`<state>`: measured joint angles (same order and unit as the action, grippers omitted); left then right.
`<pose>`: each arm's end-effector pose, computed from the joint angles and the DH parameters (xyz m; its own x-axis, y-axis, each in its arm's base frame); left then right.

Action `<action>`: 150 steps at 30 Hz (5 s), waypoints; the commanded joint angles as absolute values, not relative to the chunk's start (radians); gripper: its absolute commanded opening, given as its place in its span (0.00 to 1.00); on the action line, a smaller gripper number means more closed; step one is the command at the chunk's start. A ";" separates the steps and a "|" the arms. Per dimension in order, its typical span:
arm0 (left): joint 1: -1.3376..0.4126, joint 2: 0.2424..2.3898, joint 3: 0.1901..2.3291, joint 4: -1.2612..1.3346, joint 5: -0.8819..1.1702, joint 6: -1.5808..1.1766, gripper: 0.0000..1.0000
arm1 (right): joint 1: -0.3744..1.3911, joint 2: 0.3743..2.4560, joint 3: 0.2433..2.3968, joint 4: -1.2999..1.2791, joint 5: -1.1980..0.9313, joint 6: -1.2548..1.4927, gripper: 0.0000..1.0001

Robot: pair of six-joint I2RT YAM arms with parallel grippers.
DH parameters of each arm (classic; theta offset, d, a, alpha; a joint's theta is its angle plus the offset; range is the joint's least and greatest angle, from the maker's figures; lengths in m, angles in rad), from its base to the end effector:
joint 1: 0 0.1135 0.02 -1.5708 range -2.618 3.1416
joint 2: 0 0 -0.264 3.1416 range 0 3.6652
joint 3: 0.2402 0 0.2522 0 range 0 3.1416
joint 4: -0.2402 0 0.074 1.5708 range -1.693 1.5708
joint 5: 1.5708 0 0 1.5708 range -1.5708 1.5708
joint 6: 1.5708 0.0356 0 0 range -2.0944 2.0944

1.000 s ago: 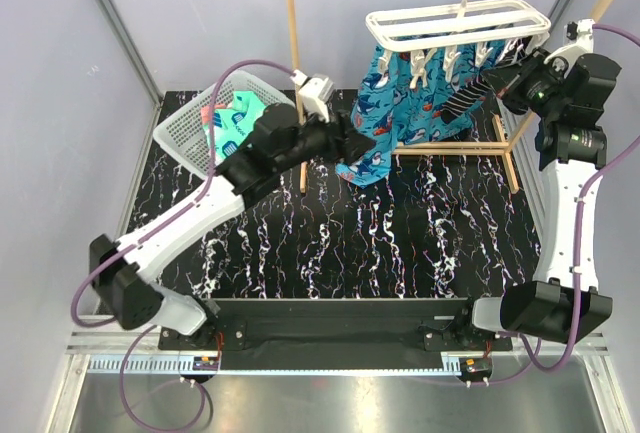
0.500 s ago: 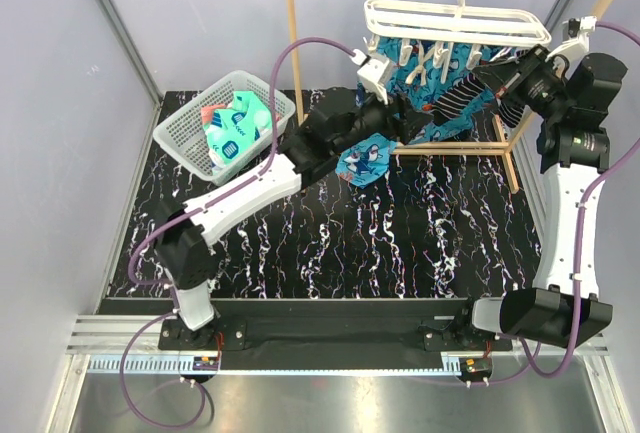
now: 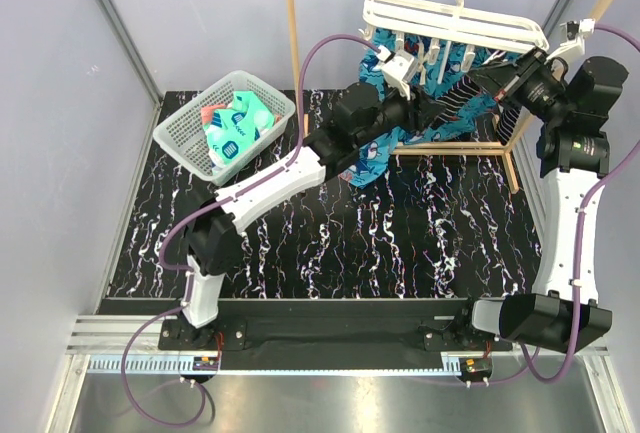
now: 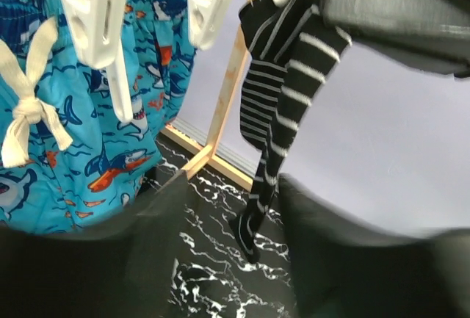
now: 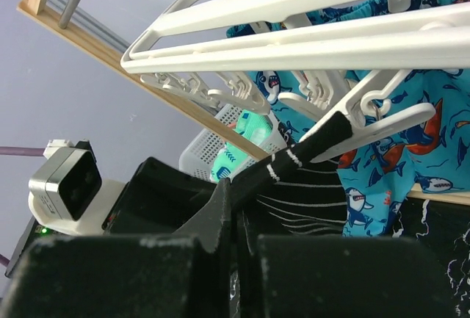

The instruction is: Remove the socks clipped to the hanger

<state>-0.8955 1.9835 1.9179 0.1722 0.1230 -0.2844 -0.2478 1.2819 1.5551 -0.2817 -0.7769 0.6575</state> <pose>0.2985 -0.3797 0.4108 -0.1749 -0.2271 -0.9580 0.8354 0.4808 -0.2665 0.2619 -0.0405 0.4896 -0.3150 0.5292 -0.7878 -0.3945 0.6820 0.6158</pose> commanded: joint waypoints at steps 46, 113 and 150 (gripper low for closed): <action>-1.086 2.094 2.075 0.163 -0.307 0.094 0.00 | -0.147 1.505 2.042 -0.761 -0.066 0.414 0.56; -0.936 1.980 2.043 0.041 0.161 -0.305 0.00 | -0.296 1.411 1.887 -0.545 -0.532 0.451 0.87; -0.968 1.956 2.000 0.044 -0.072 -0.132 0.00 | -0.298 1.545 2.163 -0.910 -0.272 0.578 0.52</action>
